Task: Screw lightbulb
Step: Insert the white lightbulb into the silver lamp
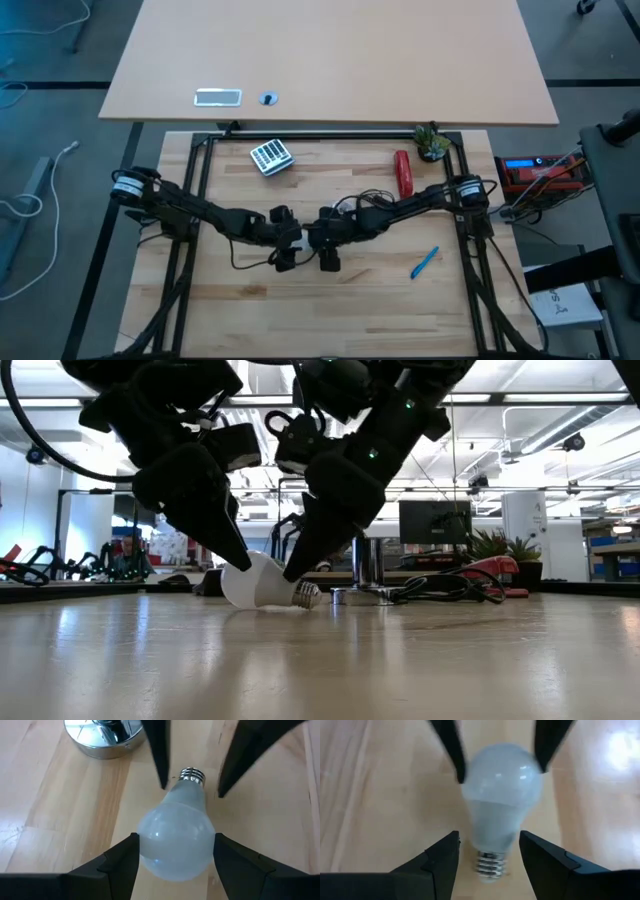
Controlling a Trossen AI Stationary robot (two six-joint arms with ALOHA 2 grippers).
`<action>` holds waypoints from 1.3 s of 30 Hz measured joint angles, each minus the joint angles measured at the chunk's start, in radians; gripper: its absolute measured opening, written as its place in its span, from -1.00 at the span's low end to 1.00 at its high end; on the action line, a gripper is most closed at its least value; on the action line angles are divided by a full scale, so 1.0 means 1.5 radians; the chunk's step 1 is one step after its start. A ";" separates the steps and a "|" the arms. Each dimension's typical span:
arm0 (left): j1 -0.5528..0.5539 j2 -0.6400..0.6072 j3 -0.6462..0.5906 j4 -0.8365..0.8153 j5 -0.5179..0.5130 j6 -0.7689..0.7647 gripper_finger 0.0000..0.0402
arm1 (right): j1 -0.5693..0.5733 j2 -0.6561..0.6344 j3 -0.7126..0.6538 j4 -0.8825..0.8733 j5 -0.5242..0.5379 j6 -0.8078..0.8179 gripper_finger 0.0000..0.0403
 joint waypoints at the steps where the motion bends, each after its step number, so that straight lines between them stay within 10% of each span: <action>1: 0.000 0.000 0.000 -0.001 0.000 -0.004 0.15 | 0.000 -0.003 0.000 -0.001 0.002 0.000 -0.01; 28: -0.026 0.046 0.001 0.054 -0.009 -0.047 0.15 | 0.012 0.074 0.003 0.059 0.011 0.069 -0.02; 39: -0.038 0.048 0.006 0.046 -0.026 -0.046 0.18 | 0.014 0.060 0.002 0.020 0.004 0.054 -0.38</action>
